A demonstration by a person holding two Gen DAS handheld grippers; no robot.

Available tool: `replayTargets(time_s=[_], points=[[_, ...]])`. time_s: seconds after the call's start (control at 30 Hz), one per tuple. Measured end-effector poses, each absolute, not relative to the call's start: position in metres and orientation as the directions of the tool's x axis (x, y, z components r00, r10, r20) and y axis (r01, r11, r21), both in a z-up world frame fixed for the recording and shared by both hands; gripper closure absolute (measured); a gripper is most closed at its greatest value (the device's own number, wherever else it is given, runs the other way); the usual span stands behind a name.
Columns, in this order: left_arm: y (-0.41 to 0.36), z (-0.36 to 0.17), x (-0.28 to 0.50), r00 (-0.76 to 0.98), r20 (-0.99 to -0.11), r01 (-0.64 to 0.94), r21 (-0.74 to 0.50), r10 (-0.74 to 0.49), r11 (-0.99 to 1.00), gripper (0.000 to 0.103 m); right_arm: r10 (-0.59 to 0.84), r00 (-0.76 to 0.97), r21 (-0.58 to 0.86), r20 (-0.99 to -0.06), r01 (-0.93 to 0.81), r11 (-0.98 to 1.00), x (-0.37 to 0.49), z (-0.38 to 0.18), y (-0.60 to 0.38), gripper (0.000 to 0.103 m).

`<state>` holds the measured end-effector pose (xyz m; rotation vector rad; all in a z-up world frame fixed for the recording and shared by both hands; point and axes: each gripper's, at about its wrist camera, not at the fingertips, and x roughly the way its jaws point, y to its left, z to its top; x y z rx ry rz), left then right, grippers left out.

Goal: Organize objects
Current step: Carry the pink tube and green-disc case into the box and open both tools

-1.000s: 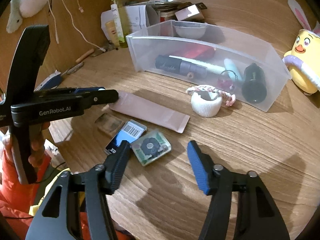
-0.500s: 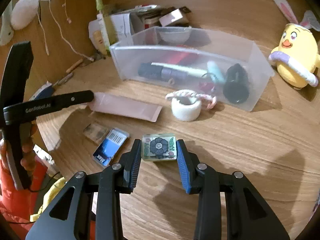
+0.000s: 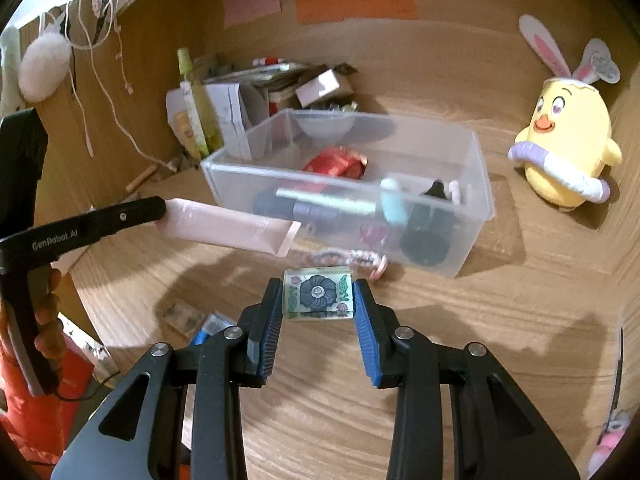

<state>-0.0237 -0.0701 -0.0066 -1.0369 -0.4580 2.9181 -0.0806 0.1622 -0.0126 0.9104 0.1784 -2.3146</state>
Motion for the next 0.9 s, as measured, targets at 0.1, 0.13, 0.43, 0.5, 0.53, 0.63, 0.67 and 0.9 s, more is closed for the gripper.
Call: replayTargets(time_s=[0.1, 0.13, 0.43, 0.5, 0.53, 0.63, 0.67, 0.9], points=[[-0.067, 0.001, -0.027, -0.791, -0.602, 0.077, -0.273, 0.108, -0.959, 0.069, -0.514, -0.575, 0.096, -0.636, 0.603, -0.792, -0.085, -0.005, 0.164, 0.071], [-0.066, 0.004, -0.028, -0.796, -0.596, 0.073, -0.271, 0.108, -0.960, 0.069, -0.516, -0.579, 0.098, -0.631, 0.601, -0.793, -0.087, -0.003, 0.165, 0.071], [-0.060, 0.031, -0.043, -0.838, -0.536, 0.050, -0.262, 0.102, -0.964, 0.069, -0.534, -0.618, 0.094, -0.578, 0.599, -0.795, -0.100, 0.018, 0.170, 0.071], [-0.058, 0.036, -0.048, -0.844, -0.525, 0.042, -0.259, 0.105, -0.965, 0.069, -0.531, -0.628, 0.086, -0.569, 0.597, -0.798, -0.104, 0.022, 0.170, 0.071], [-0.057, 0.039, -0.051, -0.848, -0.520, 0.038, -0.254, 0.103, -0.966, 0.069, -0.530, -0.632, 0.084, -0.565, 0.595, -0.799, -0.107, 0.024, 0.170, 0.071], [-0.054, 0.045, -0.058, -0.854, -0.509, 0.029, -0.246, 0.104, -0.969, 0.069, -0.525, -0.647, 0.075, -0.553, 0.589, -0.804, -0.116, 0.028, 0.170, 0.071], [-0.053, 0.047, -0.062, -0.855, -0.507, 0.024, -0.242, 0.105, -0.970, 0.069, -0.524, -0.650, 0.073, -0.551, 0.587, -0.806, -0.119, 0.030, 0.171, 0.071], [-0.051, 0.053, -0.082, -0.857, -0.506, 0.022, -0.231, 0.101, -0.973, 0.069, -0.502, -0.673, 0.060, -0.544, 0.565, -0.823, -0.144, 0.035, 0.169, 0.071]])
